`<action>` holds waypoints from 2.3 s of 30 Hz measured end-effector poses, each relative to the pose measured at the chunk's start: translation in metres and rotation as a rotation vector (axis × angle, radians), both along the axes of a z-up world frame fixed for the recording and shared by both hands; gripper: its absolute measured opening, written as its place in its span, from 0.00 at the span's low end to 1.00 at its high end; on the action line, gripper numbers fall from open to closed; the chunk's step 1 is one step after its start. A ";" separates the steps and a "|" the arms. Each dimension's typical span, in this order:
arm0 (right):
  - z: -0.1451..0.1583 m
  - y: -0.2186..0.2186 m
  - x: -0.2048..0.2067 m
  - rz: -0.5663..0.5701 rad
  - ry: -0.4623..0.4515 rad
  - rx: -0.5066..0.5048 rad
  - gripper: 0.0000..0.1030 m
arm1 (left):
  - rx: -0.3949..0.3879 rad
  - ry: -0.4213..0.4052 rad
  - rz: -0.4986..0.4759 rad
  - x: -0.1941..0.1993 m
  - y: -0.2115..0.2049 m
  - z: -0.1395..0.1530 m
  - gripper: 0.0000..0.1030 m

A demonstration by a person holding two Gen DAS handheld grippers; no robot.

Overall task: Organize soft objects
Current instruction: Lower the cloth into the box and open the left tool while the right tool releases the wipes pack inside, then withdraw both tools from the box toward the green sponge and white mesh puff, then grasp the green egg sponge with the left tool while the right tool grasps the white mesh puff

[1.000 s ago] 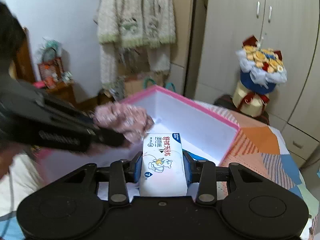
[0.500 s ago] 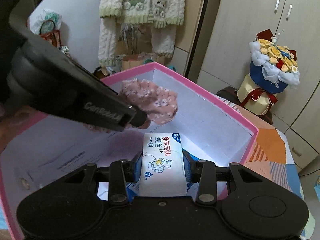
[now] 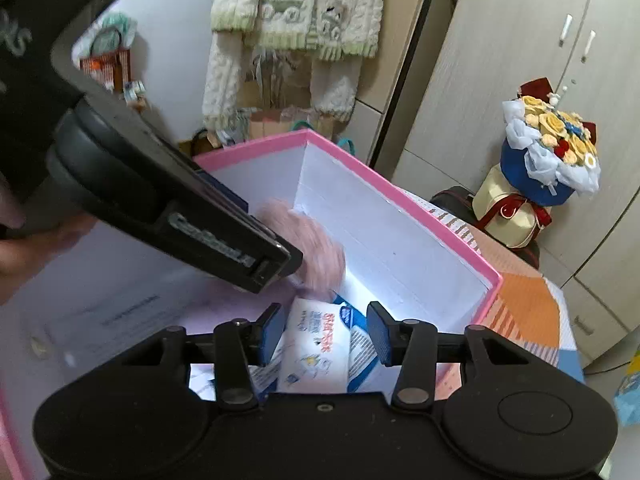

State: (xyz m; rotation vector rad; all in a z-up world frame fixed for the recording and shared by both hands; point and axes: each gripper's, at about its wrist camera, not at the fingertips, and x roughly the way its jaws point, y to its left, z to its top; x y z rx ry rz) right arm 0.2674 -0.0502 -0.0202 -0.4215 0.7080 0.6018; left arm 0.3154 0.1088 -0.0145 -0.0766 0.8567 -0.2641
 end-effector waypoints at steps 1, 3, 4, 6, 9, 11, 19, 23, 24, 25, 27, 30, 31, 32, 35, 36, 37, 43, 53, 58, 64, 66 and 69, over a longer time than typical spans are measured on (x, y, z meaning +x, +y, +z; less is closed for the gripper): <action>0.003 -0.004 -0.005 -0.003 0.004 0.018 0.50 | -0.007 -0.008 -0.006 -0.005 0.002 0.003 0.62; 0.008 -0.010 -0.013 -0.018 0.010 0.047 0.50 | -0.013 -0.028 -0.009 -0.016 0.008 0.010 0.62; 0.011 -0.014 -0.018 -0.025 0.012 0.063 0.50 | -0.016 -0.038 -0.011 -0.022 0.010 0.015 0.62; 0.017 -0.021 -0.026 -0.039 0.015 0.099 0.51 | -0.013 -0.062 -0.021 -0.035 0.015 0.023 0.62; 0.027 -0.033 -0.037 -0.060 0.039 0.155 0.51 | 0.006 -0.103 -0.042 -0.059 0.018 0.037 0.62; 0.033 -0.040 -0.044 -0.075 0.054 0.187 0.52 | 0.019 -0.125 -0.060 -0.071 0.020 0.045 0.62; 0.055 -0.059 -0.081 -0.102 0.046 0.241 0.56 | 0.040 -0.189 -0.153 -0.124 0.011 0.070 0.62; 0.065 -0.065 -0.105 -0.091 0.024 0.239 0.58 | 0.056 -0.204 -0.204 -0.147 0.000 0.076 0.62; 0.067 -0.067 -0.112 -0.087 0.015 0.237 0.58 | 0.055 -0.205 -0.218 -0.152 -0.003 0.076 0.62; 0.069 -0.069 -0.118 -0.084 0.007 0.237 0.59 | 0.052 -0.206 -0.230 -0.157 -0.005 0.077 0.62; 0.072 -0.075 -0.129 -0.081 -0.012 0.234 0.60 | 0.046 -0.206 -0.249 -0.165 -0.010 0.079 0.62; 0.075 -0.086 -0.148 -0.074 -0.041 0.229 0.60 | 0.035 -0.193 -0.278 -0.173 -0.020 0.079 0.63; 0.075 -0.090 -0.153 -0.075 -0.048 0.230 0.60 | 0.036 -0.190 -0.287 -0.175 -0.024 0.078 0.63; 0.076 -0.095 -0.157 -0.080 -0.053 0.232 0.61 | 0.041 -0.188 -0.299 -0.177 -0.029 0.077 0.63; 0.075 -0.109 -0.168 -0.107 -0.064 0.234 0.62 | 0.049 -0.183 -0.335 -0.182 -0.047 0.074 0.63; 0.074 -0.114 -0.172 -0.120 -0.066 0.235 0.63 | 0.048 -0.180 -0.349 -0.184 -0.053 0.073 0.64; 0.073 -0.120 -0.176 -0.132 -0.068 0.235 0.64 | 0.048 -0.177 -0.363 -0.185 -0.060 0.072 0.64; 0.058 -0.155 -0.195 -0.201 -0.065 0.223 0.73 | 0.062 -0.159 -0.436 -0.188 -0.100 0.059 0.73; 0.021 -0.210 -0.192 -0.326 -0.033 0.215 0.80 | 0.012 -0.136 -0.469 -0.172 -0.157 0.039 0.83; 0.001 -0.232 -0.179 -0.397 -0.035 0.194 0.80 | -0.009 -0.137 -0.440 -0.159 -0.182 0.025 0.83; -0.028 -0.256 -0.163 -0.448 -0.118 0.200 0.80 | -0.053 -0.129 -0.364 -0.139 -0.203 0.003 0.83; -0.039 -0.262 -0.153 -0.450 -0.125 0.202 0.80 | -0.053 -0.132 -0.333 -0.132 -0.210 -0.006 0.83; -0.054 -0.262 -0.141 -0.450 -0.134 0.163 0.80 | -0.099 -0.157 -0.299 -0.130 -0.211 -0.017 0.83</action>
